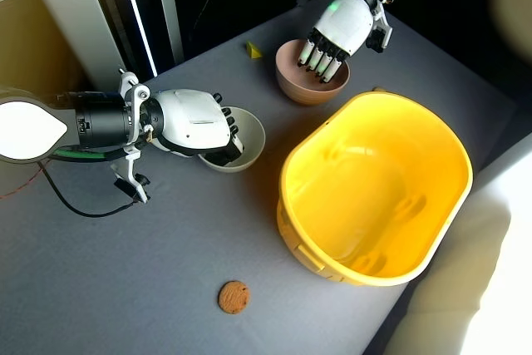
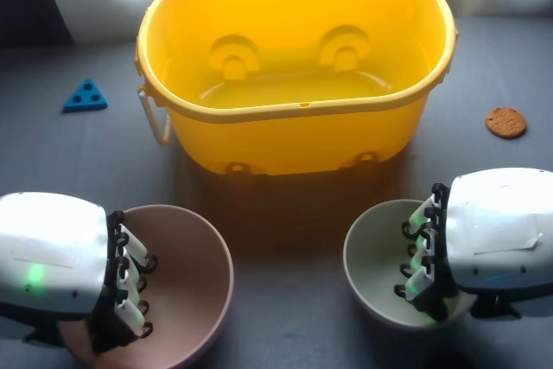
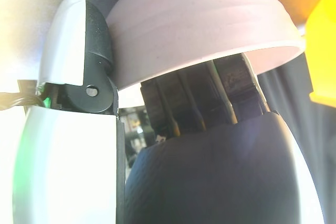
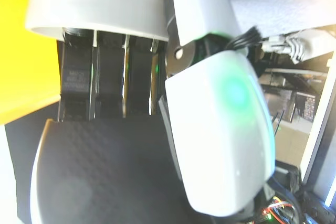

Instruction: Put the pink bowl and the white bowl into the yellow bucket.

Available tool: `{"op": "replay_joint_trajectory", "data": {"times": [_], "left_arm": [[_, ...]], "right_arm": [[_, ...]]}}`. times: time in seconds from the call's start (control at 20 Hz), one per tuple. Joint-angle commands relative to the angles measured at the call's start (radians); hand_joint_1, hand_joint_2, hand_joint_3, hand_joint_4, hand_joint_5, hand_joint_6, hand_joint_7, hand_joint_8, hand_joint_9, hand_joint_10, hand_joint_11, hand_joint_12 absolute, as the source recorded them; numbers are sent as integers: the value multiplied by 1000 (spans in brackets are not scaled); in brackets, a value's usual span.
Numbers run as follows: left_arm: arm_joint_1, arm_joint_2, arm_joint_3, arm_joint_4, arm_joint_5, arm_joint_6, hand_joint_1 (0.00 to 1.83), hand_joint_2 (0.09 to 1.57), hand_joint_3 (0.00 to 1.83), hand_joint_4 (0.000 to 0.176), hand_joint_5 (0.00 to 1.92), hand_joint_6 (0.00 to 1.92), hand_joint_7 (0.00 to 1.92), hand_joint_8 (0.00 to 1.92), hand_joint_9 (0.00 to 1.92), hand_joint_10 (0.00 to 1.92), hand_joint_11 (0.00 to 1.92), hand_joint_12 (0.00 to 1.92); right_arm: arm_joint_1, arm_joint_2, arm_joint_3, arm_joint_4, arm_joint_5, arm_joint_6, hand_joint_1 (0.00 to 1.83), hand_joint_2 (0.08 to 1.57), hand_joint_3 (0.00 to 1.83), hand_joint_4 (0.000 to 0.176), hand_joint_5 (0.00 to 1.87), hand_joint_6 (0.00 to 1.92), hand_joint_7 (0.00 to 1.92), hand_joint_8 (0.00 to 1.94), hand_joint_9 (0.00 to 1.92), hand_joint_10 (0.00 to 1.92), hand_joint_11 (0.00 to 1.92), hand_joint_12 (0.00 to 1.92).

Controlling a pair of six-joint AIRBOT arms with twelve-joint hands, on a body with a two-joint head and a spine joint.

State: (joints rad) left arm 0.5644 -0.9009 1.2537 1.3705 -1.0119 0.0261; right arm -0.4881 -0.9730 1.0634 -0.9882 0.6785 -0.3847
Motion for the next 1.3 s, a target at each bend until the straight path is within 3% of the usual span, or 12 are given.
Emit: {"op": "replay_joint_trajectory", "data": {"times": [0.0,0.05,0.1,0.2,0.3,0.45,0.75,0.8,0.85,0.9,1.0,1.25], "left_arm": [[-5,12,-2,-27,-55,1,1377,1113,0,0,880,1070,1026,932,915,1177,708,1207],[-10,14,-2,-27,-63,-2,1376,1115,1,0,884,1064,1017,943,905,1198,704,1230],[-15,16,-2,-27,-72,-6,1375,1120,1,0,883,1071,1002,968,887,1222,684,1250],[-29,21,0,-27,-93,-17,1374,1122,1,0,885,1078,995,974,886,1221,680,1256],[-44,26,3,-29,-111,-30,1370,1135,3,0,847,1127,973,1024,858,1254,646,1273],[-74,34,8,-33,-142,-53,1377,1113,0,0,887,1063,1021,949,908,1180,698,1216],[-149,55,28,-41,-233,-115,1376,1120,2,0,871,1075,1009,1016,886,1189,676,1227],[-163,63,35,-48,-256,-123,1373,1128,2,0,856,1104,999,1053,868,1186,663,1216],[-170,66,40,-52,-269,-129,1373,1125,0,0,875,1099,1001,1041,870,1174,669,1221],[-180,70,47,-53,-280,-136,1374,1119,0,0,889,1096,1007,1000,883,1165,686,1225],[-201,72,65,-54,-294,-165,1375,1116,0,0,890,1087,1010,965,898,1176,690,1234],[-234,76,100,-105,-336,-218,1376,1114,0,0,895,1091,1024,952,893,1160,680,1239]], "right_arm": [[15,15,-1,35,77,5,1385,1088,0,0,983,929,961,909,1052,1063,892,1156],[27,19,-1,35,85,13,1386,1082,0,0,987,925,971,894,1063,1044,905,1139],[38,24,-1,35,93,19,1473,1078,3,0,970,893,977,848,1077,919,856,1447],[61,33,-1,35,117,36,1388,1086,0,0,964,949,976,882,1060,1047,884,1168],[77,41,-1,35,143,50,1387,1081,0,0,964,964,1004,845,1066,1024,901,1123],[96,55,-1,20,201,87,1381,1101,1,0,899,1072,959,921,1035,1063,863,1129],[126,76,7,17,318,134,1388,1077,0,0,983,930,1004,851,1070,1020,907,1125],[135,79,9,17,334,134,1473,1075,4,0,967,901,996,819,1074,912,862,1441],[142,81,10,17,343,134,1401,1086,4,0,951,975,983,874,1051,1023,843,1259],[152,83,13,17,347,134,1475,1086,1,0,934,958,977,846,1061,930,830,1482],[168,84,23,18,349,134,1388,1087,0,0,957,986,985,864,1053,1040,865,1179],[188,82,34,39,375,53,1386,1080,0,0,960,958,1010,841,1066,1038,885,1153]]}}
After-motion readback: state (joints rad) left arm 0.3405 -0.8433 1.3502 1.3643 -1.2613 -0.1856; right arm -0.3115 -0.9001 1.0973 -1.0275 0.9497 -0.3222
